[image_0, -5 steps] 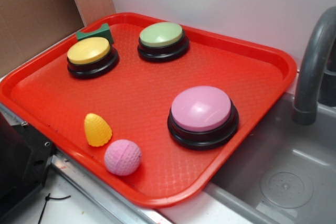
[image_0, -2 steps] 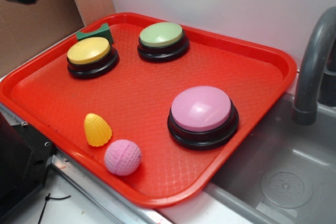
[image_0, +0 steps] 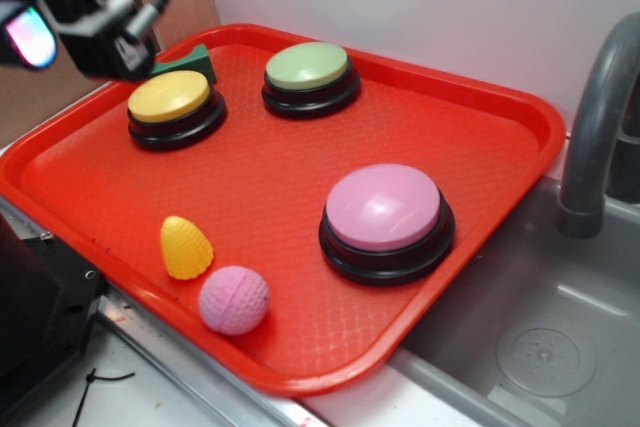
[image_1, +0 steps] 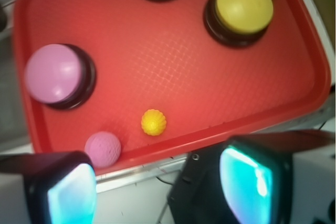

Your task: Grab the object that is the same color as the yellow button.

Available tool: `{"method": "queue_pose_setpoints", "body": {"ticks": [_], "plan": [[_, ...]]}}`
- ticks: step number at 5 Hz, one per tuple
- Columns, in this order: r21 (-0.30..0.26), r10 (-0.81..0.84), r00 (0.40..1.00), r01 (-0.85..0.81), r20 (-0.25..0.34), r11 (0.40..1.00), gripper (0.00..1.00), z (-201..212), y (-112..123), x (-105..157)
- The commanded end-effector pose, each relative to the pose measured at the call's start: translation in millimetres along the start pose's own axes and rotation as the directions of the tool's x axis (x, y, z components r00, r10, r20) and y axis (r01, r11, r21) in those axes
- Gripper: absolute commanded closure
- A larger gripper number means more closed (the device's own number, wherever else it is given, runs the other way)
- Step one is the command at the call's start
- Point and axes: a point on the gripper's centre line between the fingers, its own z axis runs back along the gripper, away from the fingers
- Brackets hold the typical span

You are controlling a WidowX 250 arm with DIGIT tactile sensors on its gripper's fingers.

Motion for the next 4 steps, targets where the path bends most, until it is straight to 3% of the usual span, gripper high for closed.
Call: {"method": "queue_pose_setpoints", "body": {"ticks": [1, 2, 4], "plan": [[-0.027, 0.239, 0.967, -0.238, 0.088, 0.971, 0.00, -39, -5, 1], [-0.040, 0.338, 0.932, -0.336, 0.130, 0.941, 0.00, -54, -2, 0], [-0.019, 0.371, 0.922, -0.371, 0.112, 0.928, 0.00, -89, 1, 0]]}}
